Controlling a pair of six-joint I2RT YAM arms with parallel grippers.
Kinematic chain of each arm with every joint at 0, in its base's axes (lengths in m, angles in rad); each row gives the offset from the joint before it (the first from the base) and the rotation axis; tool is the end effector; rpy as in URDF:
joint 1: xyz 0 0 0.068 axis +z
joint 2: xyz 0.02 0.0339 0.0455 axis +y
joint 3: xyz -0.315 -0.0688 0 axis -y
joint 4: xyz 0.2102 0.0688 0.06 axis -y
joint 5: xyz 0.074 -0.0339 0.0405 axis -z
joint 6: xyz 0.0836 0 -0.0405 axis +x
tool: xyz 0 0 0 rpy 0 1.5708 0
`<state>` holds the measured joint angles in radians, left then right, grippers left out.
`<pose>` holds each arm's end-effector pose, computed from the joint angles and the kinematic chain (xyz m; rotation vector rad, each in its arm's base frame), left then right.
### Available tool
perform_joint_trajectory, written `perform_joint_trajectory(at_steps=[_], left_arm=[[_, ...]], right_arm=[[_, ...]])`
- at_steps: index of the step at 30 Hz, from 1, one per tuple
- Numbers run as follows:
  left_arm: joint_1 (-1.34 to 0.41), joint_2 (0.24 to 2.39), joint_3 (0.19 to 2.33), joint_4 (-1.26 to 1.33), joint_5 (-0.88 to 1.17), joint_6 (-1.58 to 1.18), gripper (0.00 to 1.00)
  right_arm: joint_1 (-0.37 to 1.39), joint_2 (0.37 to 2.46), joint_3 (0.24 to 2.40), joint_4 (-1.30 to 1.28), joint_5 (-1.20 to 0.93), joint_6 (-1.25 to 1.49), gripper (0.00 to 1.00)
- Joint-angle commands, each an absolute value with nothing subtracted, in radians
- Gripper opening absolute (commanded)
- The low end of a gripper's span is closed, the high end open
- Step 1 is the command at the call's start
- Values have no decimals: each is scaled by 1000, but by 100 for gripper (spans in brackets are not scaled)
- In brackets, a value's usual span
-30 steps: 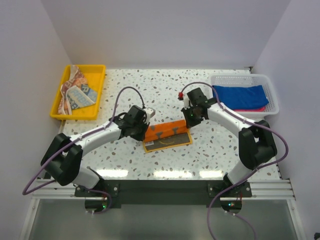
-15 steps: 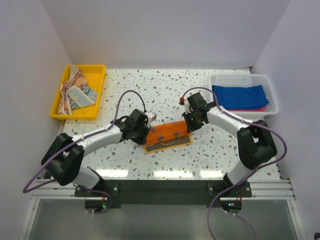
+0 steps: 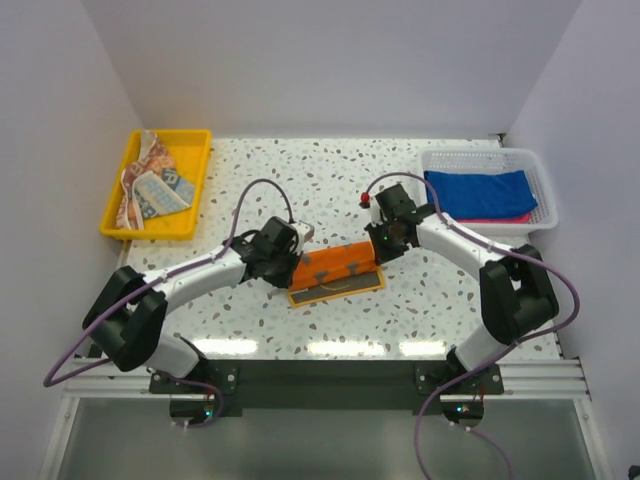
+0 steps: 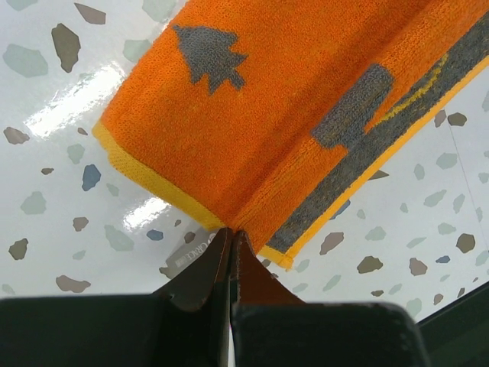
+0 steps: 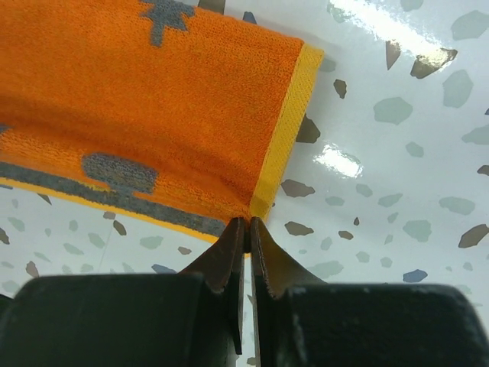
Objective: Fold and stack the towels
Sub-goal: Fold the towel
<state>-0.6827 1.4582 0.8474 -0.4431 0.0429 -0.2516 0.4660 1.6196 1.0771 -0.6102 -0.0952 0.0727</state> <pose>0.2065 -0.1725 0.2182 0.5870 2.6098 -0.3697 0.2736 0.1465 0.2273 -0.5646 2.6916 0.2815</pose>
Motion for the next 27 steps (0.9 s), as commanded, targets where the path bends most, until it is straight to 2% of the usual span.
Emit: perform_joint_trajectory(at_steps=[1,7,13,16,17,20,23,27], left_arm=[[-696,1428,871,-526,3,-261,0],[-709,1477,813,-483,-17,-268,1],[-741,1531,793,-454,-17,-281,17],[-758,1532,808,-485,-15,-293,26],[-768,1528,810,-492,-20,-301,33],[-787,1476,815,-523,-49,-336,45],[-798,1410,815,-549,-60,-365,50],[-801,1287,831,-590,-101,-397,54]], right_arm=[[462,1549,1095,-635,-29,90,0],[468,1574,1052,-618,-45,103,0],[477,1597,1025,-595,-48,113,2],[482,1580,1025,-606,-51,115,18],[485,1572,1028,-623,-57,115,29],[498,1517,1040,-655,-77,121,39],[508,1447,1039,-663,-107,139,43],[514,1394,1031,-629,-141,178,43]])
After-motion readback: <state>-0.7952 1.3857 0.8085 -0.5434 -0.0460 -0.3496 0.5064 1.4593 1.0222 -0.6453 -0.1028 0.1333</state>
